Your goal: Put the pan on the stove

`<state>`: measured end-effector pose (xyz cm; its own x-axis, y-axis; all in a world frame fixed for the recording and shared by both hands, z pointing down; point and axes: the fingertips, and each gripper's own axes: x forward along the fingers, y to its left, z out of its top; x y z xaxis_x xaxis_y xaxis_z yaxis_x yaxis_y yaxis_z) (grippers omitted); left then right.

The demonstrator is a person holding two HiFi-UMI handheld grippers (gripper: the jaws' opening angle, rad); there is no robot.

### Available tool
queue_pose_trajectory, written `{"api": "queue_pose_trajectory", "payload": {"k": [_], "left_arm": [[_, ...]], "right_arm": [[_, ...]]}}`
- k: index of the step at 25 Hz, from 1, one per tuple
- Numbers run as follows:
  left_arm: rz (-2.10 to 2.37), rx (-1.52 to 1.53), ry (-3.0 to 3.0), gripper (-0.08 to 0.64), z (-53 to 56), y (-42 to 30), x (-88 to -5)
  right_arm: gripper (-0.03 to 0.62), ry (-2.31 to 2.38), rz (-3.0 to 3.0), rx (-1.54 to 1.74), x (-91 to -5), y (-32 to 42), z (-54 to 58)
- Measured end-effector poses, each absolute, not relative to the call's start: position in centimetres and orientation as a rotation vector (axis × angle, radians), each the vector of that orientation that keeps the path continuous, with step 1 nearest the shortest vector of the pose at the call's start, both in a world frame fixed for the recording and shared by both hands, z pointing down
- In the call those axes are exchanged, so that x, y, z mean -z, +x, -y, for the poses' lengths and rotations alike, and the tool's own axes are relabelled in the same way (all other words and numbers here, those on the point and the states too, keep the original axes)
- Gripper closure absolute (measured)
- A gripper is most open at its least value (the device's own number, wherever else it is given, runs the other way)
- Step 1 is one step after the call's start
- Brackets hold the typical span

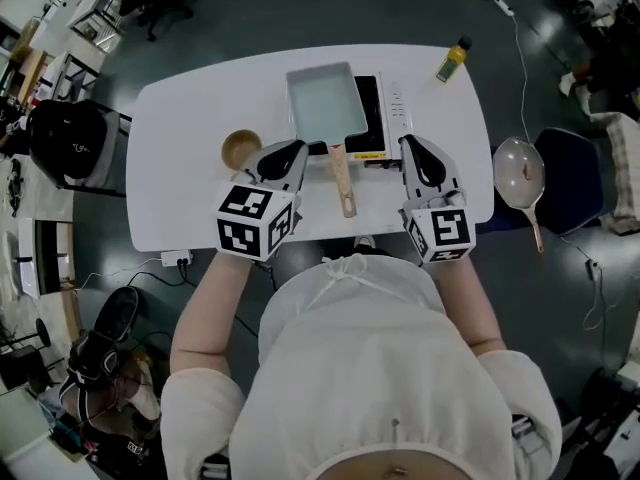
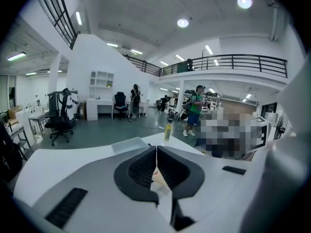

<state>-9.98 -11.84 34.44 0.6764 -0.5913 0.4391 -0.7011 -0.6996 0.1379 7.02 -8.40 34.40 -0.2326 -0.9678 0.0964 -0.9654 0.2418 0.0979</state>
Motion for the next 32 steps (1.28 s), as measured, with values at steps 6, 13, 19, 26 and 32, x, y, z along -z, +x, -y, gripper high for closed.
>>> {"api": "queue_pose_trajectory", "payload": {"k": [6,13,19,26,32], "left_arm": [[1.141,-0.331,2.773,0.535,10.5,-12.5,-30.9],[1.146,-0.198,2.918,0.534,8.5,-13.5,-29.5],[1.139,-0.159,2.878,0.534,8.5,-14.2,-29.8],[1.138,-0.158,2.871,0.534,9.1,-13.5,-29.7],[1.124,-0.157,2.864,0.534,9.7,-12.5,-29.7]], "right_arm": [[0.588,1.877,2.35,0.121,-32.6,5.7,6.8],[0.589,1.861,2.438,0.169,-31.1,4.2,5.7],[0.589,1.852,2.43,0.168,-31.1,3.5,5.4],[0.591,1.842,2.404,0.165,-31.2,3.7,5.6],[0.591,1.854,2.406,0.157,-31.1,4.6,6.0]]}}
